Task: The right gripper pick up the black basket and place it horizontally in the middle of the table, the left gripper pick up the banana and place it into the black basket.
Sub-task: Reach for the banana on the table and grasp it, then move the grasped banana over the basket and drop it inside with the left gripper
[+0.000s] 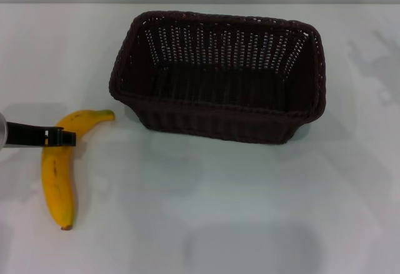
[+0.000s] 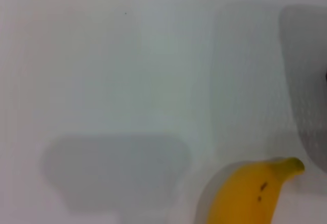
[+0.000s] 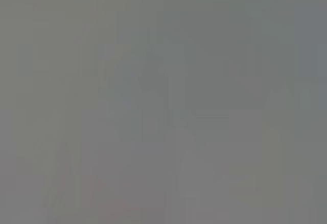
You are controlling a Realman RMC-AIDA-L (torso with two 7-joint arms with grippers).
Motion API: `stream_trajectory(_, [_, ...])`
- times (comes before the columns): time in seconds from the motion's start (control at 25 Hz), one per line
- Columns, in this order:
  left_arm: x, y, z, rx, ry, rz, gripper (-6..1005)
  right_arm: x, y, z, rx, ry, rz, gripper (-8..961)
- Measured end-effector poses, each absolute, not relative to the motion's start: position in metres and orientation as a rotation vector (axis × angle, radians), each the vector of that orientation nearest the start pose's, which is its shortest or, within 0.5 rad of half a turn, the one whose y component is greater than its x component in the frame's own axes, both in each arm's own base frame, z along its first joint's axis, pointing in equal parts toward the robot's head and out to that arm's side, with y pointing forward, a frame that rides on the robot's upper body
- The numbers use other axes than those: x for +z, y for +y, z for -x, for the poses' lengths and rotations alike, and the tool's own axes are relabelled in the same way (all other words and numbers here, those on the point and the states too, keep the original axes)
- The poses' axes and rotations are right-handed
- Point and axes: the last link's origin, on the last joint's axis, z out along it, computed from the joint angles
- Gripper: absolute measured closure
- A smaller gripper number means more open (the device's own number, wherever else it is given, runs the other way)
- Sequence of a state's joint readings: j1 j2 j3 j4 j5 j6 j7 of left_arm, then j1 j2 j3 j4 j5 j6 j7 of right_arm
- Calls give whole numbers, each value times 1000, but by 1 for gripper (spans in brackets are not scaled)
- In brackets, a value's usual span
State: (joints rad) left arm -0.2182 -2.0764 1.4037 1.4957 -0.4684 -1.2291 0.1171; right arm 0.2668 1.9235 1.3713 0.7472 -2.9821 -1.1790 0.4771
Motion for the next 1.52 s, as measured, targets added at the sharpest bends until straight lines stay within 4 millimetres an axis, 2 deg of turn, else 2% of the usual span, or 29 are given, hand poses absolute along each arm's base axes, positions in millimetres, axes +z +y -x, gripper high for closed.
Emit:
stream_trajectory(0.04, [32, 322, 274, 157, -1470, 1916, 486, 84, 352, -243, 1227, 268, 1600, 292])
stream_trajectory(0.44, [41, 326, 277, 177, -1418, 1873, 478, 86, 352, -246, 1221, 272, 1587, 292])
stream_trajectory(0.64, [54, 332, 276, 123, -1380, 1831, 474, 86, 351, -247, 1221, 272, 1584, 292])
stream_trajectory(0.72, [68, 335, 277, 82, -1359, 1792, 473, 87, 351, -247, 1221, 273, 1584, 292])
stream_trajectory(0.8, [68, 335, 277, 82, -1359, 1792, 471, 89, 351, -249, 1217, 276, 1572, 292])
stream_trajectory(0.84, [84, 339, 273, 32, -1327, 1756, 471, 89, 351, -249, 1217, 277, 1570, 292])
stream_trajectory(1.12, [118, 348, 254, -121, -1176, 1685, 465, 89, 351, -249, 1216, 279, 1569, 292])
stream_trajectory(1.52, [142, 367, 215, -403, -904, 1694, 457, 91, 348, -255, 1206, 286, 1553, 292])
